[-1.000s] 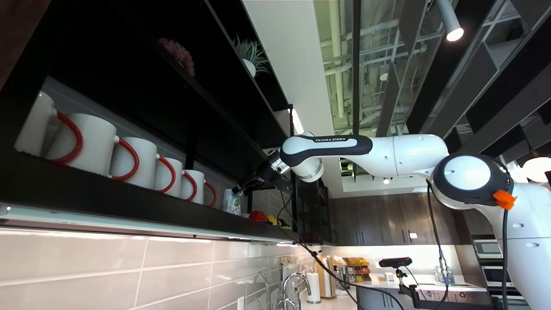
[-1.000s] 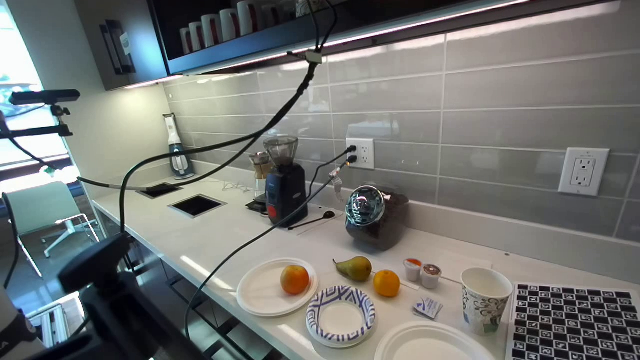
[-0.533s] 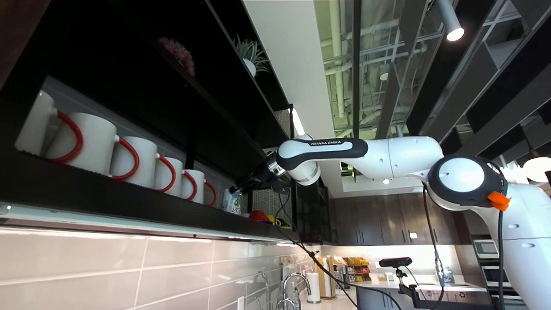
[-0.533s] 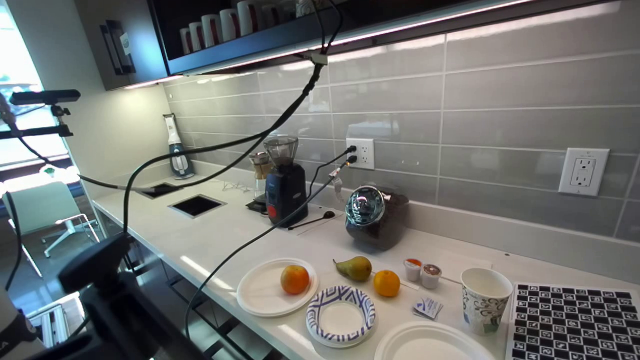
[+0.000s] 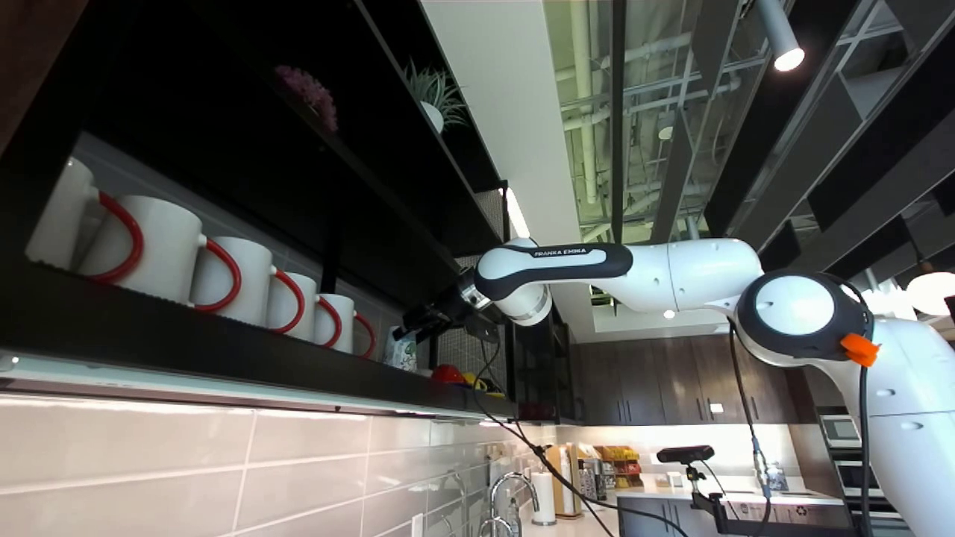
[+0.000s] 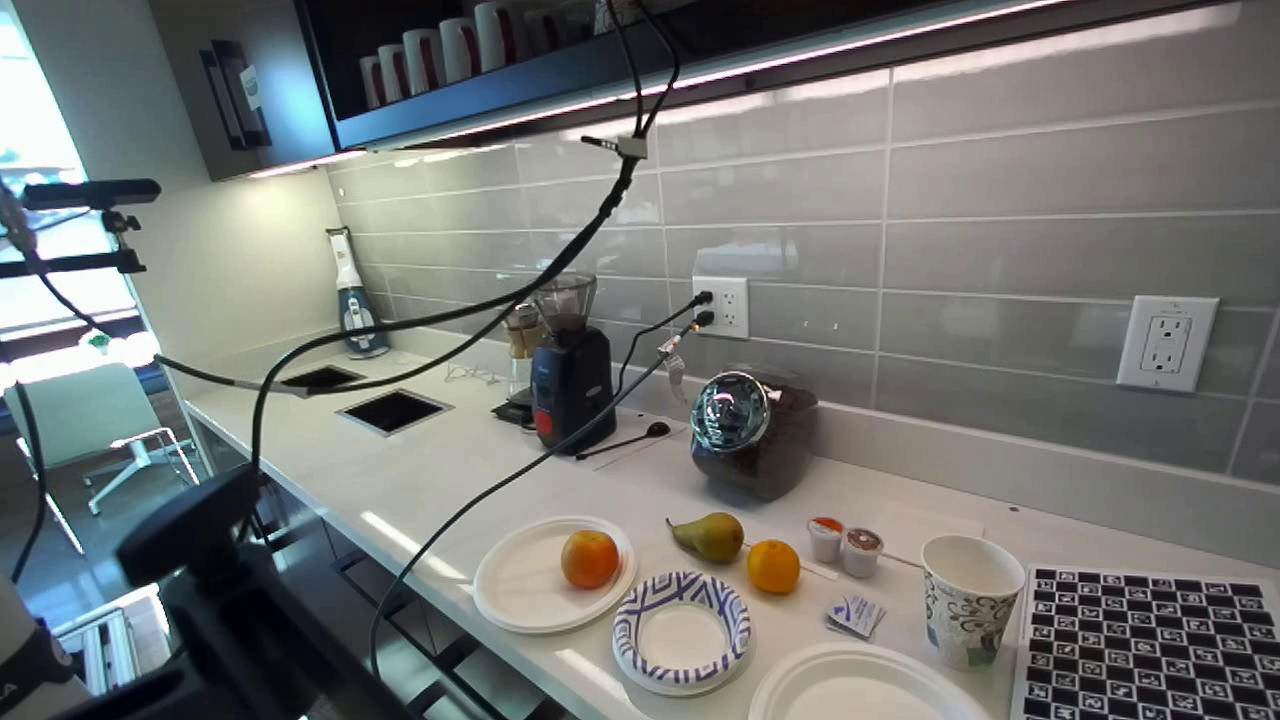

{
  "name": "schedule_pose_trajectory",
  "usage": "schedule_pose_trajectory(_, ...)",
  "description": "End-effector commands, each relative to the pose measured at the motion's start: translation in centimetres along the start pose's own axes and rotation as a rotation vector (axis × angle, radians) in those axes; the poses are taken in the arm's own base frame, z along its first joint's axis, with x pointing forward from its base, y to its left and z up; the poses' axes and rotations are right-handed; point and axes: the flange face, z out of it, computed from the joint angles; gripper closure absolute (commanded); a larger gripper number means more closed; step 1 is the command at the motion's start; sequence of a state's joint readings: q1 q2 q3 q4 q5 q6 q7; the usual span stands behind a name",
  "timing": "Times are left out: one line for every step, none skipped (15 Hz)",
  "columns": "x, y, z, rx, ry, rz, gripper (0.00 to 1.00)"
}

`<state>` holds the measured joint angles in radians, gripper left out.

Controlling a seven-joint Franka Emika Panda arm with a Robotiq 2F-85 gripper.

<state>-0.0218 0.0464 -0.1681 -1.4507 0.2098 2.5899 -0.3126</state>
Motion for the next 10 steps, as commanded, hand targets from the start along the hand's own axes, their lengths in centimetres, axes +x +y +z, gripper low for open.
schedule_pose_trajectory(0.7, -0.3, 0.2, -0.001, 0.038, 0.04, 0.47)
schedule_pose_trajectory(0.7, -0.4, 0.1, -0.002, 0.047, 0.047, 0.56)
schedule_pose_trajectory(0.8, -0.4, 0.0, -0.004, 0.057, 0.056, 0.61)
schedule_pose_trajectory(0.9, -0.4, -0.3, -0.008, 0.071, 0.067, 0.62)
schedule_pose_trajectory(1.0, -0.4, -0.6, -0.009, 0.082, 0.079, 0.63)
schedule_pose_trajectory(1.2, -0.3, -1.2, -0.016, 0.092, 0.096, 0.63)
schedule_pose_trajectory(1.2, -0.2, -1.7, -0.022, 0.1, 0.118, 0.63)
schedule_pose_trajectory(1.2, 0.0, -2.4, -0.036, 0.101, 0.151, 0.63)
schedule_pose_trajectory(1.2, 0.2, -3.0, -0.045, 0.103, 0.185, 0.63)
schedule_pose_trajectory(1.0, 0.3, -3.8, -0.057, 0.075, 0.225, 0.63)
